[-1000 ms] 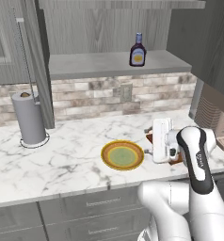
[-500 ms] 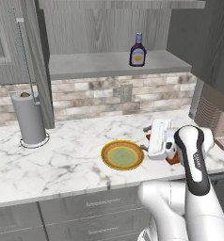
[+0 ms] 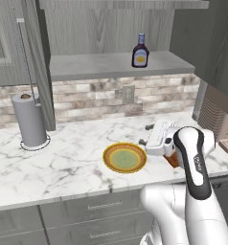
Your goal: Pick the shrimp from the plate and place it on the cutting board. Then pick the condiment bottle from the cabinet and place it next to the cutting board.
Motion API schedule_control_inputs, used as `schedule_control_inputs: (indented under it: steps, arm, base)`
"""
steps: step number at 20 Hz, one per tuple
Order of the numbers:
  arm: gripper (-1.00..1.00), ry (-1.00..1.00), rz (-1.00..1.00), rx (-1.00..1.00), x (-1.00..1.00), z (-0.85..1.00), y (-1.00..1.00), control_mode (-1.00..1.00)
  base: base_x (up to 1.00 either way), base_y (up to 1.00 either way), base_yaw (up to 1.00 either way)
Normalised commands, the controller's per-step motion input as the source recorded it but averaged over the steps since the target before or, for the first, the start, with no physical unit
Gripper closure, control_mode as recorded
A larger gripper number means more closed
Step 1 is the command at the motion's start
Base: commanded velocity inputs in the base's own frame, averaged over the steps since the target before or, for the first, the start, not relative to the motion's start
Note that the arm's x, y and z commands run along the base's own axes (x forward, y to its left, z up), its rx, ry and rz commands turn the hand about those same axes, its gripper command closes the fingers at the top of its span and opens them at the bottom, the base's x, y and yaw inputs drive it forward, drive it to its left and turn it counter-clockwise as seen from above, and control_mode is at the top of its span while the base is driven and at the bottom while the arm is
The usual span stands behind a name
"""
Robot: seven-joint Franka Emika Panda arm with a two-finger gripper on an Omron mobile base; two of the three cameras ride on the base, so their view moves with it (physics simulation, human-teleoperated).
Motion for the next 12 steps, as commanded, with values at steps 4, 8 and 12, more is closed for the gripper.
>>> schedule_control_inputs:
  steps: [4,8,12]
  arm:
    - [-1.00,0.00,-0.05,0.09,0.17,0.00,0.00,-1.00]
    - [-1.00,0.00,-0.01,0.02,0.03,0.00,0.00,-1.00]
    - [-1.00,0.00,0.00,0.00,0.00,0.00,0.00,-1.00]
  base:
    - [0.00,0.00,0.00]
    - [0.00,0.00,0.00]
    - [0.00,0.00,0.00]
